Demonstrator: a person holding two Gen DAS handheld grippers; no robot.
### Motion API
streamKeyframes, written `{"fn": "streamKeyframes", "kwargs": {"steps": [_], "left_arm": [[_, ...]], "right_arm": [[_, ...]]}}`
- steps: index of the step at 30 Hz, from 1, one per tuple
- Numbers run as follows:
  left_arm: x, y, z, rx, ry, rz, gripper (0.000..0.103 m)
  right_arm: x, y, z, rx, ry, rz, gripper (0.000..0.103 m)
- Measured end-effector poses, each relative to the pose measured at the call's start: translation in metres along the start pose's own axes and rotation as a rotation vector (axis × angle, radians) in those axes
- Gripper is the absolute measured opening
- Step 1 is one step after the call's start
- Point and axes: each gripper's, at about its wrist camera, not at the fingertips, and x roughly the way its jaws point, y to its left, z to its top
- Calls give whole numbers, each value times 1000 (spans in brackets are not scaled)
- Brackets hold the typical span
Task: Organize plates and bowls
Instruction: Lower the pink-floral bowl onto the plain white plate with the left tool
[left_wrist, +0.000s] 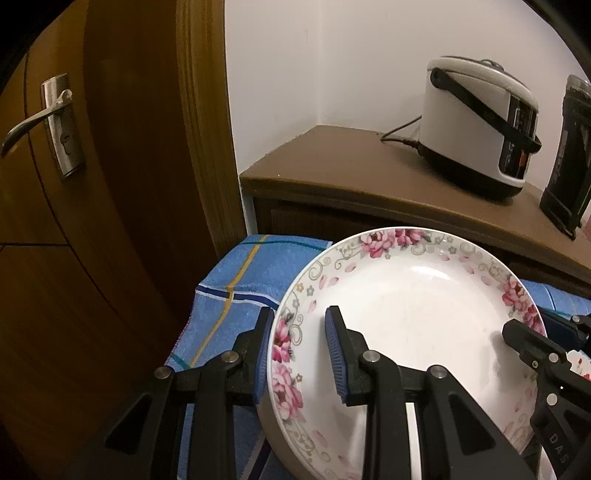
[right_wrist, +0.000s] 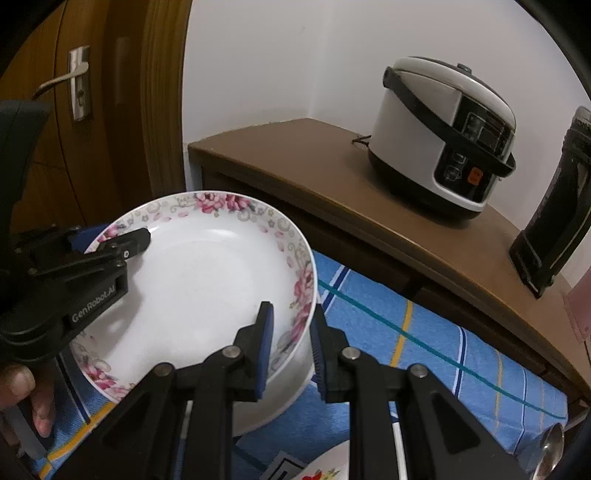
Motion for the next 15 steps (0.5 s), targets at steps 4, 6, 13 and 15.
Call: {"fn": "streamKeyframes", "kwargs": {"steps": [4, 6, 13, 15], "left_arm": [[4, -3, -2, 17, 26, 1, 31], [8, -5, -4, 28, 43, 3, 31], [13, -6, -5, 44, 66, 12, 31], [13, -6, -5, 46, 64, 16, 31]], "right_arm": [[2, 2, 0, -24, 20, -17, 20], [2, 3, 1, -37, 27, -26, 20], [3, 4, 0, -73, 45, -38, 20], [3, 5, 1, -74, 47, -38, 20]]}}
